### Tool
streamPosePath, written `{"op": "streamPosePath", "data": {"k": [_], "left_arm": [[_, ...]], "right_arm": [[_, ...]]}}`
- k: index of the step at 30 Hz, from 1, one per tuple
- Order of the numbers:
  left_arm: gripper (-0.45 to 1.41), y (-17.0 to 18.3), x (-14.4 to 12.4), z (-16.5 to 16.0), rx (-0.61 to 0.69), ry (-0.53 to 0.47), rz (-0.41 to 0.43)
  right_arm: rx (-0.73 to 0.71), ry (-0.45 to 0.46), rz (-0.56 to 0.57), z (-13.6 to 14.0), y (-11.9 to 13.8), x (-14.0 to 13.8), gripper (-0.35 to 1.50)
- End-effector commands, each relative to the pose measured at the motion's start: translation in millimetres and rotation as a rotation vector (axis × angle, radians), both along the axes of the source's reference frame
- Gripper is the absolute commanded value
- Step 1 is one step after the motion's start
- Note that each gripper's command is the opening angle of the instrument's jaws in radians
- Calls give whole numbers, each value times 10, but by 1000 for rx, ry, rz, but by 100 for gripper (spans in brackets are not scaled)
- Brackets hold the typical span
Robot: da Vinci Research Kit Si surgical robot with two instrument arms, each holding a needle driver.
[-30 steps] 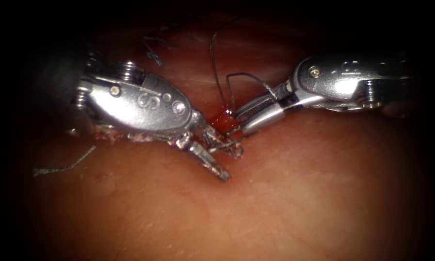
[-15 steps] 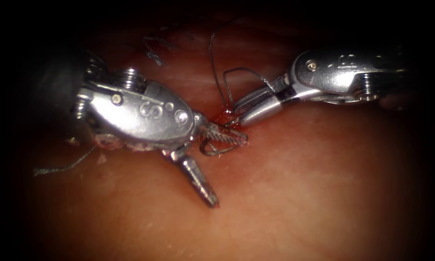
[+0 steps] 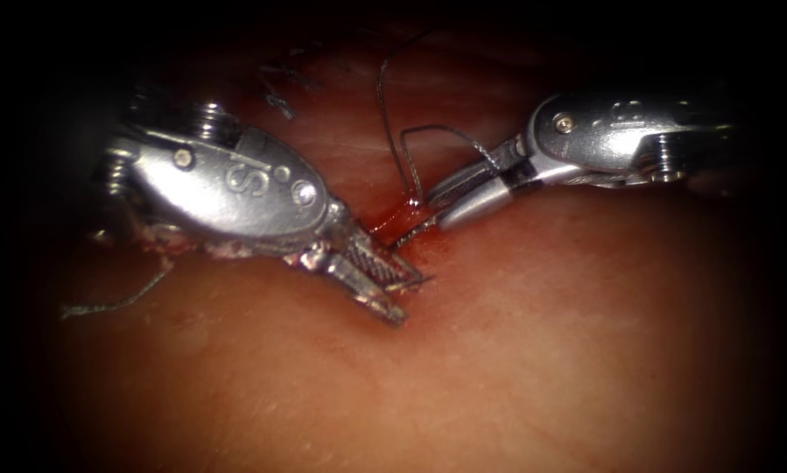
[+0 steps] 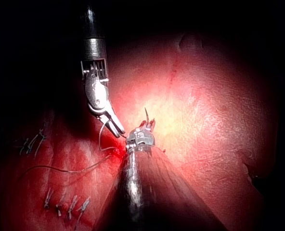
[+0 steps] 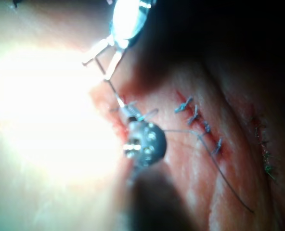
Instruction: Wound Closure
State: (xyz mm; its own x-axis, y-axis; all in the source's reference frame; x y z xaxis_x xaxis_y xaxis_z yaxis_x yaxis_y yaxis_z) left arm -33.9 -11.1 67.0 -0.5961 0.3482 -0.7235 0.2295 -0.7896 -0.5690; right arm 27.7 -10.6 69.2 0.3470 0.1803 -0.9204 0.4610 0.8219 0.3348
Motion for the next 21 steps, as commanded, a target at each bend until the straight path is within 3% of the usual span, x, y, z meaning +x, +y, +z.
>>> {"op": "streamPosePath", "data": {"k": [1,8,9,11,12,13,21], "left_arm": [[-45,-5,-5,7,2,0,6],[-45,-7,-5,12,-3,19,21],[-45,-8,-5,13,-6,20,19],[-45,-11,-4,16,-19,27,8],[-45,-13,-4,17,-24,30,4],[-45,-13,-3,18,-27,31,2],[-45,-17,6,16,-65,59,-51]], "right_arm": [[-2,0,-2,4,-2,6,-35],[-15,-3,11,3,-3,7,-35],[-25,-14,27,3,-3,7,0],[-54,-29,93,3,-2,7,101],[-62,-39,122,3,-1,7,123],[-69,-50,141,4,-1,6,133],[-57,-73,182,7,-4,-27,126]]}}
